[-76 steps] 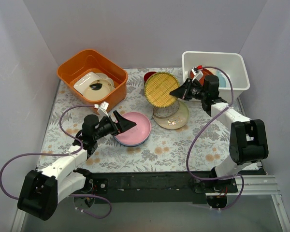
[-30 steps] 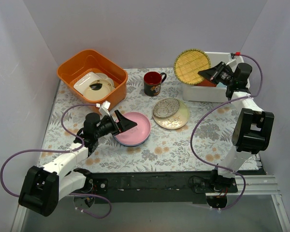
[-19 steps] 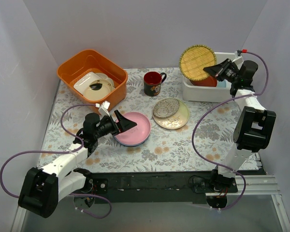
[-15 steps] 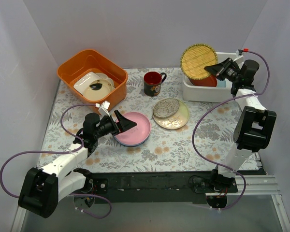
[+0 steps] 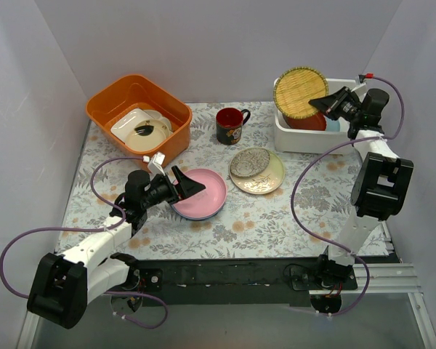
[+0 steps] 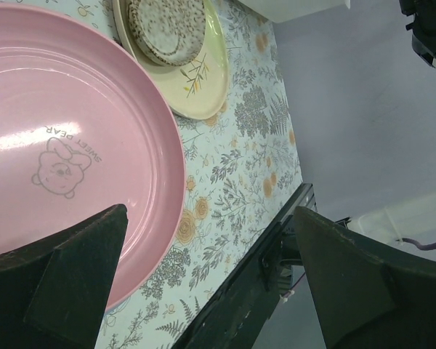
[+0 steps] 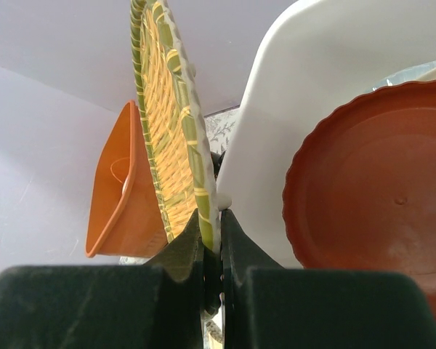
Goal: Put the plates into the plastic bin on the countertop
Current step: Place the plate in the plastic bin.
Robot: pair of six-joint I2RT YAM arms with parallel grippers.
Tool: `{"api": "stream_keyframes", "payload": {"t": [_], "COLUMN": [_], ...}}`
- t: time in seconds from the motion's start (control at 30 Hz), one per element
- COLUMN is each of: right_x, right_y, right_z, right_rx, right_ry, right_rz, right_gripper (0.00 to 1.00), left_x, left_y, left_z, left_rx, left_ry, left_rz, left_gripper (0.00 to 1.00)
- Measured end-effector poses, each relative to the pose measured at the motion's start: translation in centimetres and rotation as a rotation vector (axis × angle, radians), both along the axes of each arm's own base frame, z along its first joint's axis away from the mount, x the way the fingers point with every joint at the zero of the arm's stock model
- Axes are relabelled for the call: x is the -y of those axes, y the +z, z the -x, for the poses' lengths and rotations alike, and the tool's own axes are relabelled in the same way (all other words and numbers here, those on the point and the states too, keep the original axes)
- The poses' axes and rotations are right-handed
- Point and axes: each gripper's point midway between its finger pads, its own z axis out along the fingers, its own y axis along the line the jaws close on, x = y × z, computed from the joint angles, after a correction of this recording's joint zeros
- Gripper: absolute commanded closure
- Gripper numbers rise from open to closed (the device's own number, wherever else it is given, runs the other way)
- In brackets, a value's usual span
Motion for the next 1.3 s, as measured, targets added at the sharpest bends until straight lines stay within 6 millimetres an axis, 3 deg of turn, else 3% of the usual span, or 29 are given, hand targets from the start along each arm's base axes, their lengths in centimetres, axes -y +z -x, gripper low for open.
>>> {"api": "stream_keyframes", "payload": {"t": [0.47, 0.9, 1.3], "right_x": [2.1, 4.0, 4.1], "right_y": [-4.3, -6.1, -6.9], "right_z": [-2.7, -3.2, -3.3], "right_rx": [-0.081, -0.112, -0.129], "right_ry": [-0.028, -0.058, -0.057], "right_rz": [-0.024, -0.033, -0.038], "right_gripper": [0.99, 0.99, 0.99], "left_x": [-0.1, -0.2, -0.2], "left_y": [-0.3, -0.4, -0.5], "left_z": [0.0, 0.0, 0.0], "left_rx": [-0.009, -0.011, -0.014], "left_ry": [0.007, 0.009, 0.009], "left_rz": [-0.009, -0.014, -0.015], "left_gripper": [0.02, 0.02, 0.02]}}
